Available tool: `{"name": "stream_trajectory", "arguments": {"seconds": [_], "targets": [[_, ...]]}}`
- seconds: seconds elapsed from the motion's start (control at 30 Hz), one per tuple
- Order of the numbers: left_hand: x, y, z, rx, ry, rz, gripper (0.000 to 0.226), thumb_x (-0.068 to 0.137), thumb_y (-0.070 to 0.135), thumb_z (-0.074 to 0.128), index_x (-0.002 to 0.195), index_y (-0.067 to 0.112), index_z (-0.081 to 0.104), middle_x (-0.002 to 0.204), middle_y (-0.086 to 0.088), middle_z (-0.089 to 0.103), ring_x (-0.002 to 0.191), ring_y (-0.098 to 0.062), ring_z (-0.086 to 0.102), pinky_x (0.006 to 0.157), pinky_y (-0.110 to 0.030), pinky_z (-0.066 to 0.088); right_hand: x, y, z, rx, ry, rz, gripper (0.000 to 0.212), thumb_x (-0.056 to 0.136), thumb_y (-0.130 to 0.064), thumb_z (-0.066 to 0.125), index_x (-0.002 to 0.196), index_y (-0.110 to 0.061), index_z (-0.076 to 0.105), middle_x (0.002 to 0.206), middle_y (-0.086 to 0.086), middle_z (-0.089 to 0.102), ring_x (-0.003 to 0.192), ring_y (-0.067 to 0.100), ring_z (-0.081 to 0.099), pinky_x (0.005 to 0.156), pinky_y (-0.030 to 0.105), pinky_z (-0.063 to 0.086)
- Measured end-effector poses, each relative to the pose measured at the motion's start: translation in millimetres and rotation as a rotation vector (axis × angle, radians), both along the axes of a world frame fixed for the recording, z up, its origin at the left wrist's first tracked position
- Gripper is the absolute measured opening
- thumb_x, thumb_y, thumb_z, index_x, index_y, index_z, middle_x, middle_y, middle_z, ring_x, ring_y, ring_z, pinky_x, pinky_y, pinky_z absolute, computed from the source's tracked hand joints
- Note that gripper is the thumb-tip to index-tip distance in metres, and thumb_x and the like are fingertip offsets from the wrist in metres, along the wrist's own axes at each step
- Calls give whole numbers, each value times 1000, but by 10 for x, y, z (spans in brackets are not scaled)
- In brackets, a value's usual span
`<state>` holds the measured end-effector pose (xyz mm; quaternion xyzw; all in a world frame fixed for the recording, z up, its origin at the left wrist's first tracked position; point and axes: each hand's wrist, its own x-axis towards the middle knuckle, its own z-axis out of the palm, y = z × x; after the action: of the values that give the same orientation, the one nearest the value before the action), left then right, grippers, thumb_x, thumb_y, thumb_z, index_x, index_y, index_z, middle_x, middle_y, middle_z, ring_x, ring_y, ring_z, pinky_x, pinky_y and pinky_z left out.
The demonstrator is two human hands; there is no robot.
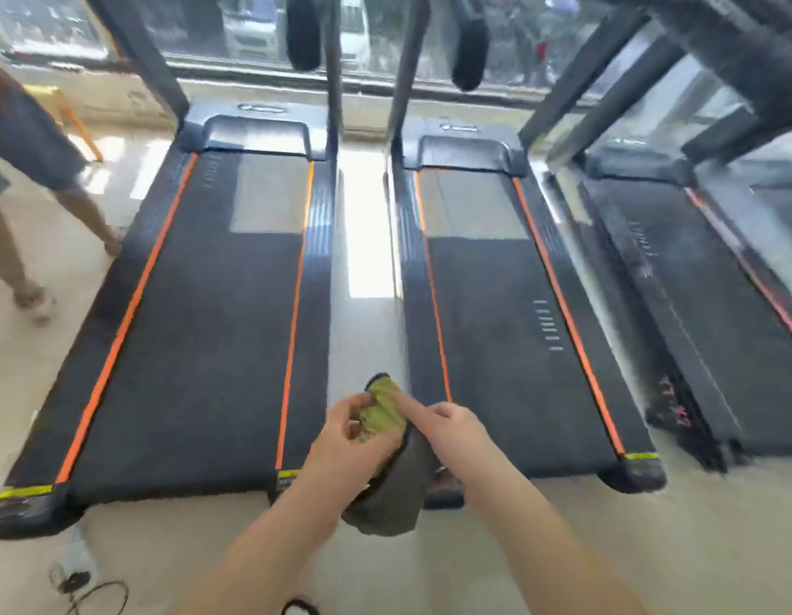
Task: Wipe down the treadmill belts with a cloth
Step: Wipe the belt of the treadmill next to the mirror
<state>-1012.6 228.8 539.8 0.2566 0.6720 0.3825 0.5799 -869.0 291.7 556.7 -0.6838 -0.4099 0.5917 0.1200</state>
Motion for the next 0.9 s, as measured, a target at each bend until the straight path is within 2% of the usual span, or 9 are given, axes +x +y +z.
{"name": "stream_trajectory", "arguments": {"seconds": [0.07,0.13,0.2,0.33,0.47,0.53,0.7,0.83,0.9], "targets": [[554,67,27,13,34,-155,46,79,39,84,117,46,60,101,12,73,85,-3,72,75,-23,58,637,-159,16,-33,73,-135,56,75,-63,81,97,-13,69,87,5,71,75,24,71,62,50,64],[1154,103,31,7,80,-298,45,77,46,85,115,45,61,94,20,73,86,-1,72,81,-28,59,1272,-351,48,-21,131,-272,50,78,-59,81,99,-15,68,87,2,74,75,20,72,65,46,65],[1792,116,41,-5,131,-415,40,75,51,85,107,41,64,93,18,73,87,-4,71,83,-32,59,1928,-540,36,6,160,-398,46,81,-52,82,104,-15,68,95,3,77,78,18,73,64,42,64],[3136,18,59,-4,92,-644,45,66,65,83,101,41,68,99,7,73,88,-12,71,67,-27,56,3335,-919,-89,11,141,-552,34,83,-37,79,105,-14,69,96,8,75,82,23,71,64,44,63],[4345,-102,96,49,54,-957,70,56,66,87,120,52,61,111,20,71,102,0,69,91,-29,58,4550,-1179,-139,38,90,-738,33,84,-38,77,107,-15,71,98,8,76,84,27,74,55,34,57],[4848,-104,164,94,123,-1073,72,63,58,89,125,55,54,112,25,67,98,9,65,89,-22,57,4996,-1233,-93,78,90,-805,28,86,-36,77,104,-15,72,95,8,76,82,25,74,55,35,58],[5824,184,282,183,235,-1167,56,79,41,83,126,49,53,104,26,64,84,15,61,62,-4,45,5825,-1183,30,185,166,-891,30,89,-40,75,101,-13,71,89,5,76,75,20,72,64,39,61],[6398,561,212,143,217,-1071,63,78,39,83,134,46,55,113,20,64,95,2,65,72,-16,54,6390,-970,-22,237,227,-976,23,97,-35,69,107,-13,70,97,8,78,91,30,75,72,44,63],[6690,774,190,104,182,-1014,58,77,38,86,125,46,55,114,13,64,96,-7,68,77,-27,60,6686,-812,-84,238,229,-1016,18,97,-28,70,107,-13,69,102,9,77,94,30,75,71,41,63]]}}
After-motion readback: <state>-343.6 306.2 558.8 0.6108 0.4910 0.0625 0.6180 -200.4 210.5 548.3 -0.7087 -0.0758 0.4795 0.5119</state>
